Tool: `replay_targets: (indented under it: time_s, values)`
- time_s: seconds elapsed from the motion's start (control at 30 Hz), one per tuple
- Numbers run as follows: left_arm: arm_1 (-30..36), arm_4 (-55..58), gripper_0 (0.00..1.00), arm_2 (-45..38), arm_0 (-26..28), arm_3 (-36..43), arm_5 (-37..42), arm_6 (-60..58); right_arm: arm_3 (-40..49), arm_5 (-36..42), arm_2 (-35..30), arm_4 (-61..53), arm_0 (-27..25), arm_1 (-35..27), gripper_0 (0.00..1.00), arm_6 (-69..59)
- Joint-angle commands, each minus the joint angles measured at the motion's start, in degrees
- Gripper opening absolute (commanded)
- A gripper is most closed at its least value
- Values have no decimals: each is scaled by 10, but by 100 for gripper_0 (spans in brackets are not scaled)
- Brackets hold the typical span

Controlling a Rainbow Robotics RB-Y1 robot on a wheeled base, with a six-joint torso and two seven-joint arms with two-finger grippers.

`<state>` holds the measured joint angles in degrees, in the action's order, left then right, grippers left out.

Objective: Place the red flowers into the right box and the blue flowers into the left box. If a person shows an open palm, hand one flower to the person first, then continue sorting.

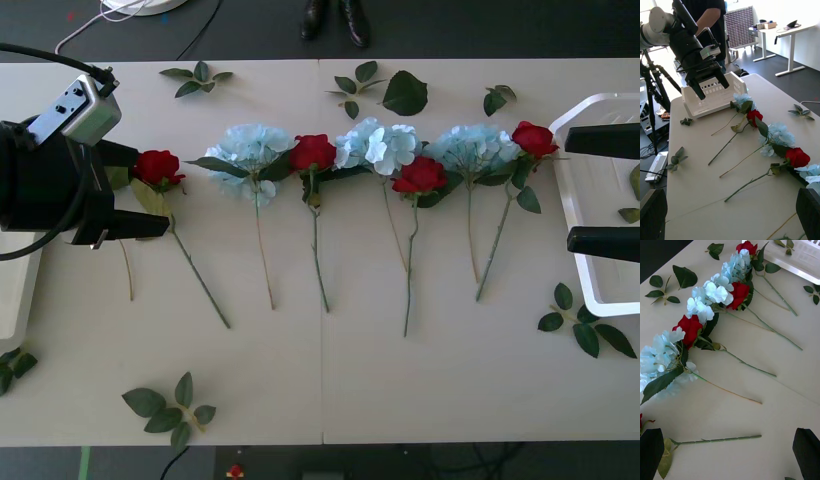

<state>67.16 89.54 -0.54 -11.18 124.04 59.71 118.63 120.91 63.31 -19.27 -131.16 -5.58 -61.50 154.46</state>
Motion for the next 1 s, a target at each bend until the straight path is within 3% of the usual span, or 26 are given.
replay_targets:
  time_s: [0.03, 0.17, 0.43, 0.6, 0.7, 1.0]
  values:
    - [-7, -3, 100, 34, 58, -15, -7, 35, 5, -1, -2, -5, -28, -27, 100, 0]
    - [-6, -9, 100, 29, 61, -16, -16, 35, 2, -10, -4, -10, -30, -44, 100, -36]
    - [39, -1, 100, 17, 49, -20, -12, -50, 7, -34, -4, 73, -15, -57, 100, -262]
    - [120, -15, 100, 17, 32, -20, 7, -237, 33, -36, -2, 236, 9, -43, 100, -546]
    - [136, -44, 100, 18, 27, -18, 10, -323, 50, -35, -1, 323, 11, -39, 100, -691]
    - [105, -221, 100, 30, -3, -16, 136, -509, 15, 59, 41, 524, 73, -19, 100, -1026]
